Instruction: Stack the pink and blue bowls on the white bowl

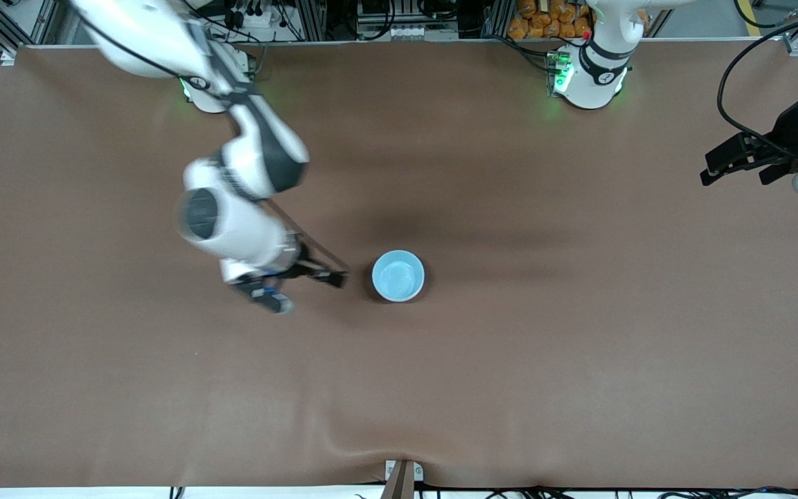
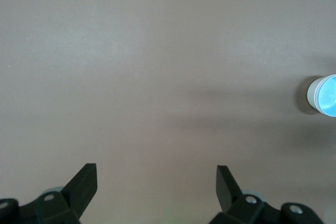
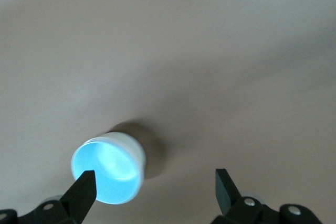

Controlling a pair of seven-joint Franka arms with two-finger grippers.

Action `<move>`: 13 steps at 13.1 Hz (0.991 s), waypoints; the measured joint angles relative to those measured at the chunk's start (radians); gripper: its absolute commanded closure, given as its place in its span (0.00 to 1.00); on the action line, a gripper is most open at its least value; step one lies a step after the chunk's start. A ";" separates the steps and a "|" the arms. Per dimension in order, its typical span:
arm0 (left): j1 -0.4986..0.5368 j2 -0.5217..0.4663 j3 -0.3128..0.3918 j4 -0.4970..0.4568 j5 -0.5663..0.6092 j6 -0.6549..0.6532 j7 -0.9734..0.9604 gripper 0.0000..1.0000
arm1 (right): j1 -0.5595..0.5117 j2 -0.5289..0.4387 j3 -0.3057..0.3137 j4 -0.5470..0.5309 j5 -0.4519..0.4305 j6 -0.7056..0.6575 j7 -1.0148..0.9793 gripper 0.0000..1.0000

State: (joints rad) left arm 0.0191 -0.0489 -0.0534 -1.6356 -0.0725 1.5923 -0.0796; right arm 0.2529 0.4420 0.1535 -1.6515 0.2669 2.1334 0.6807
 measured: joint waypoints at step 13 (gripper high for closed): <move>-0.010 0.002 -0.041 0.011 0.053 -0.001 0.000 0.00 | -0.280 -0.330 0.001 -0.015 -0.167 -0.366 -0.477 0.00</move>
State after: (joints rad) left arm 0.0087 -0.0473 -0.0943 -1.6243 -0.0200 1.5916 -0.0796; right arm -0.0269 0.1119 0.1545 -1.6666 0.1003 1.7673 0.2033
